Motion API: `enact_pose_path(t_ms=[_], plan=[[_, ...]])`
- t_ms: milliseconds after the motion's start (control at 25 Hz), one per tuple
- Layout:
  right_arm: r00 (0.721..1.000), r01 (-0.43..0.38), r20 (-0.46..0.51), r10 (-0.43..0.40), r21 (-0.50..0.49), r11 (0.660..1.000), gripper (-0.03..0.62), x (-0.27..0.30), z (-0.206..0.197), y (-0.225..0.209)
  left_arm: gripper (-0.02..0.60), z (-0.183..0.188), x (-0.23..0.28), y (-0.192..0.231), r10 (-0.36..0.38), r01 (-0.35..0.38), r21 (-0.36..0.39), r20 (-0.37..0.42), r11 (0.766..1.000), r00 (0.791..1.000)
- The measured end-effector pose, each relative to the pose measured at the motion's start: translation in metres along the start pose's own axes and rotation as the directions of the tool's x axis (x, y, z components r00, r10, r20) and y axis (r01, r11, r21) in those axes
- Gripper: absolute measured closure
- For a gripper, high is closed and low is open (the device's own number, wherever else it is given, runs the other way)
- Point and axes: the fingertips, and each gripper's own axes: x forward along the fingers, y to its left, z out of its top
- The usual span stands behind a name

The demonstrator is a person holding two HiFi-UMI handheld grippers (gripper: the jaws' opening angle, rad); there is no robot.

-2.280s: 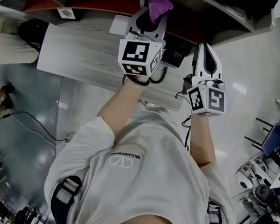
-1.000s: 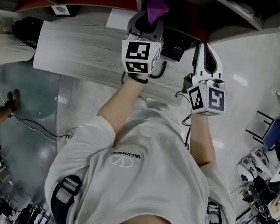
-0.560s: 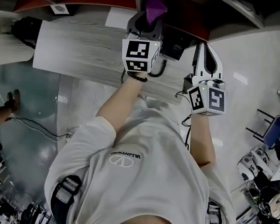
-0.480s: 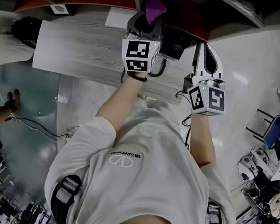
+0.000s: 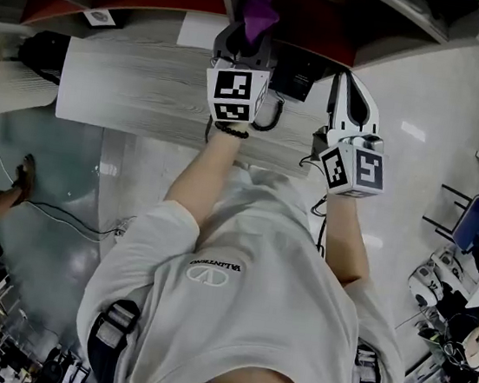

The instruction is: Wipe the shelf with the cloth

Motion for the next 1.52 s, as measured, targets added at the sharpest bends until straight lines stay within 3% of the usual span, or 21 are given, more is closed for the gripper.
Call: enact_pose_path(t_ms=[760,1160,1520], plan=[[1.000,-0.003,-0.001,0.003,0.006,1.000,0.594,-0.010,-0.005,-0.015,0.476,-0.007,0.000,0.001,-0.001,0.000,0.019,0.053,1.000,0.999],[1.000,0.026,0.012,-0.026,0.000,1.000,0.593,-0.020,0.002,-0.024,0.476,-0.004,-0.002,-0.004,-0.087,0.079,0.095,0.079,0.992,0.993],[0.999,0.044,0.027,-0.044,-0.001,0.999,0.592,-0.032,0.005,-0.025,0.476,0.007,-0.024,-0.003,-0.135,0.123,0.116,0.101,0.986,0.986]])
